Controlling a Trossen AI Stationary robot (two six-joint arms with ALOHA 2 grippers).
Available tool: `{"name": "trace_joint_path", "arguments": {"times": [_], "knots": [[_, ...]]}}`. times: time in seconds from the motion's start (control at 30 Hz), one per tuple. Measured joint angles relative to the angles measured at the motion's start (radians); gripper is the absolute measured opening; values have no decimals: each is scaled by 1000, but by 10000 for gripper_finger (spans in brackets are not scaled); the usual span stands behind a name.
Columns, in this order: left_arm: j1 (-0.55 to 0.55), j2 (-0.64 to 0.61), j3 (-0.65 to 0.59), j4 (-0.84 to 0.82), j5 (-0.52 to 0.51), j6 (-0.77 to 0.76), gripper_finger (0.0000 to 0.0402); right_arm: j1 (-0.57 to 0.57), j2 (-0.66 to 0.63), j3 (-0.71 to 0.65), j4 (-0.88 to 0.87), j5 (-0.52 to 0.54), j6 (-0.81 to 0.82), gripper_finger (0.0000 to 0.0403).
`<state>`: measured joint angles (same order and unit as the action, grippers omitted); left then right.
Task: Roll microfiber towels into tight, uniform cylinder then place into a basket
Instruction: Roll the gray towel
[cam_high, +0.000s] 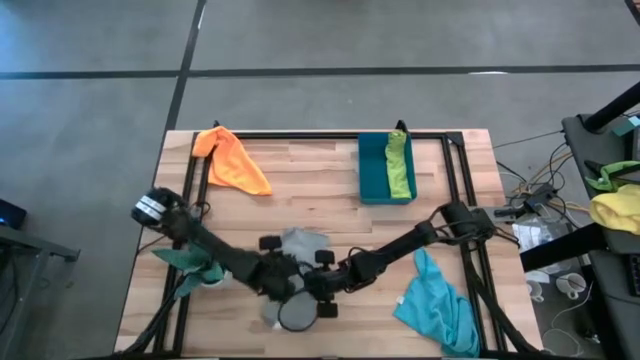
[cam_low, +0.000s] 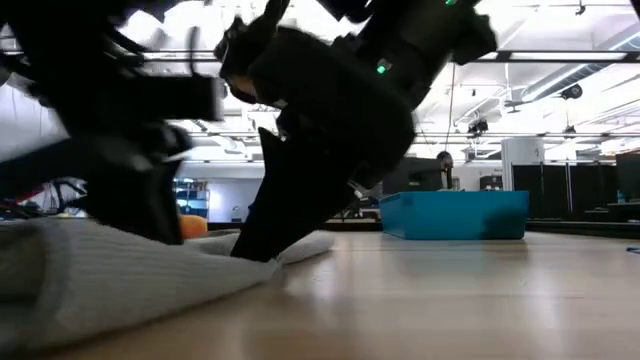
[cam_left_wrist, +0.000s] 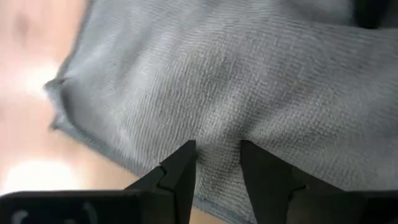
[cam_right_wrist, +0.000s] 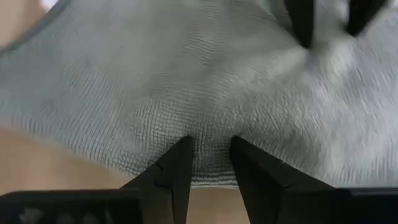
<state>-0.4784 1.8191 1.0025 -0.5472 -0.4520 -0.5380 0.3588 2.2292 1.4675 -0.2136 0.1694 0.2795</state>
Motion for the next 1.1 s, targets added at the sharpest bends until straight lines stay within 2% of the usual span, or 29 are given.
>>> {"name": "trace_joint_path", "arguments": {"times": [0.17, 0.33, 0.47, 0.63, 0.8, 0.97, 1.1], "knots": [[164, -23, -25, -15, -62, 218, 114, -57, -41, -19, -68, 75, -154, 121], [290, -89, -60, -26, -30, 300, 114, -138, -99, -29, -222, 86, -253, 125], [308, -194, -51, -50, -9, 316, 114, -176, -158, -34, -354, 65, -260, 124], [255, -359, -47, -47, 58, 292, 114, -166, -264, -81, -346, 6, -261, 124], [122, -457, -48, -33, 81, 171, 114, -95, -338, -167, -263, 2, -224, 117], [-79, -458, -49, 74, 98, 75, 114, 25, -370, -232, -165, 4, -170, 115], [-194, -395, -48, 178, 85, 21, 114, 127, -368, -242, -106, 8, -197, 131]]}}
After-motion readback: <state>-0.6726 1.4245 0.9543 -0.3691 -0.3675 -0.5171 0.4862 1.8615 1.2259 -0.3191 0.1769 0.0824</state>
